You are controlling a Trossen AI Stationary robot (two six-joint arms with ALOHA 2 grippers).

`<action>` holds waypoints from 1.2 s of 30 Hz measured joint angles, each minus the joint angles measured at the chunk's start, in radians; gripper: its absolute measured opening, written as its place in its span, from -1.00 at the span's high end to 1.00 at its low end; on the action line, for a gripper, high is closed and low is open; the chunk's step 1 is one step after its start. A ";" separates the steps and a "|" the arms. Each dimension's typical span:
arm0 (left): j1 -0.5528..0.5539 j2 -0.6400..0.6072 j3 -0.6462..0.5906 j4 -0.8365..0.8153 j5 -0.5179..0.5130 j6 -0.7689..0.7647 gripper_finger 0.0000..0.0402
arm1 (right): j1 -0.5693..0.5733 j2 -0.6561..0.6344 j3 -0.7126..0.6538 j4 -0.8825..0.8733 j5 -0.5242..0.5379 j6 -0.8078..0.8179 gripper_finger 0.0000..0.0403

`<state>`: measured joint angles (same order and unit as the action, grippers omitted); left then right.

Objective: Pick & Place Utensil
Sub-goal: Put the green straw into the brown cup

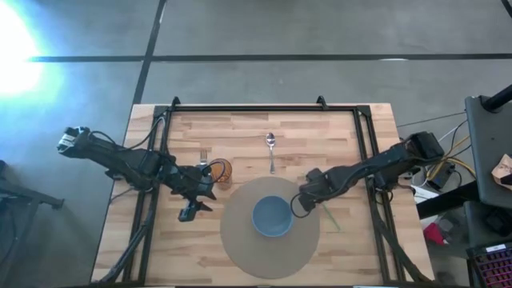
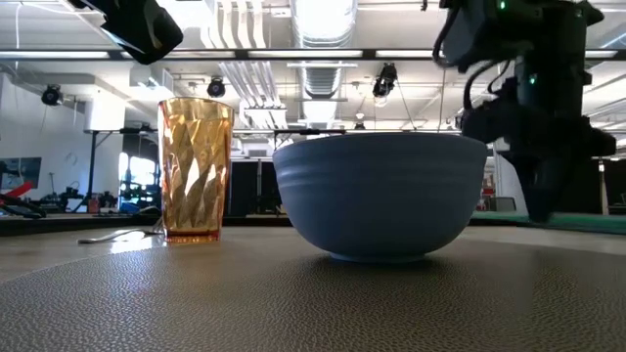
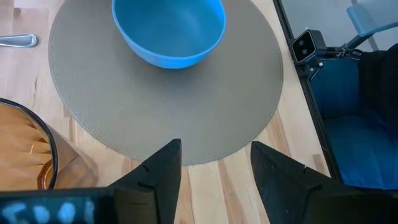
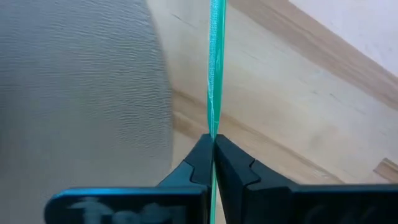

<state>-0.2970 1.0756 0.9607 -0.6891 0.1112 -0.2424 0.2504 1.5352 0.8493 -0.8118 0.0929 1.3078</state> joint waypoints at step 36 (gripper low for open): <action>0.000 0.000 -0.019 0.376 -0.113 0.129 0.09 | 0.085 -0.186 0.392 0.258 0.382 -0.635 0.96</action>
<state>-0.2966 1.0756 0.9418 -0.3133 -0.0017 -0.1132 0.3357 1.3487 1.2412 -0.5541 0.4751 0.6723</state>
